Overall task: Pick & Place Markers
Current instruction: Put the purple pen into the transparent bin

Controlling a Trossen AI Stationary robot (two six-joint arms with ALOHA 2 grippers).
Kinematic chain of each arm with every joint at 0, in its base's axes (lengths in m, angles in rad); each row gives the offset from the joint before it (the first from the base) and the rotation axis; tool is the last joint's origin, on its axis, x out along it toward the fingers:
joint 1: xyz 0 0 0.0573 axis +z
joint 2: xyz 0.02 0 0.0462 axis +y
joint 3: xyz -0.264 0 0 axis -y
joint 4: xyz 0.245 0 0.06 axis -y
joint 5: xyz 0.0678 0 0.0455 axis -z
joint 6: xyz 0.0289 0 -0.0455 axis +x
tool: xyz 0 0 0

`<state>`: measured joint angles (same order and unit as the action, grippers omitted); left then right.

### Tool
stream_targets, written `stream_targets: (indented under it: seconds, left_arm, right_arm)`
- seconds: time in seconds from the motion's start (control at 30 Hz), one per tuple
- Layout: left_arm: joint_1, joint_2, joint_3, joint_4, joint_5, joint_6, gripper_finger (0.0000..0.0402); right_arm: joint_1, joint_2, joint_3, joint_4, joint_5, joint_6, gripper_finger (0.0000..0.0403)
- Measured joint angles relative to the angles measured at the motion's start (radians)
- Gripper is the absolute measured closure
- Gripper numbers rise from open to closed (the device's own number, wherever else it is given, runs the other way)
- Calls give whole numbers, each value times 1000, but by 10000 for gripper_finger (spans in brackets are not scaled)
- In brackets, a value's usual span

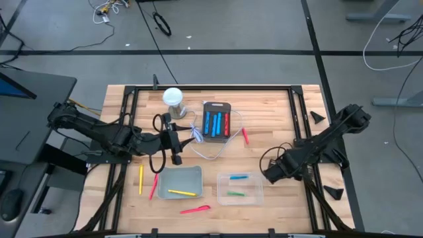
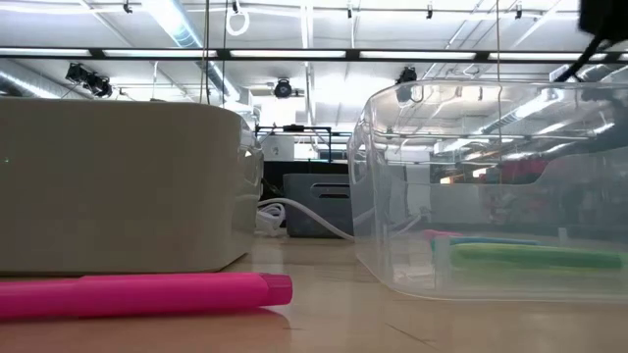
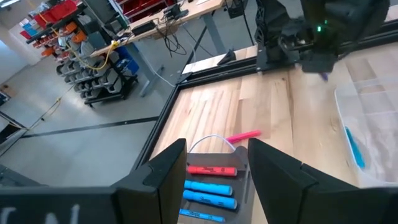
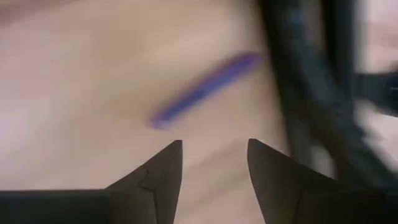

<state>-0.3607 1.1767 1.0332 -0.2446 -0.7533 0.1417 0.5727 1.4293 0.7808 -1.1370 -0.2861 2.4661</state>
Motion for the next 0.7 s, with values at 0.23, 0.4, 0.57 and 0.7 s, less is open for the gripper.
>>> stream_targets:
  seconds: [0.23,0.4,0.57,0.7]
  left_arm:
    - [0,2,0,-1,55,0,223]
    - [0,2,0,-2,56,0,223]
    - [0,2,0,-2,56,0,223]
    - [0,2,0,-2,56,0,223]
  right_arm:
    - [96,-18,-14,-140,-160,20,220]
    - [122,-18,-60,-85,-178,25,220]
    - [123,-18,-93,-89,-165,10,220]
    - [123,-18,-94,-89,-95,-62,220]
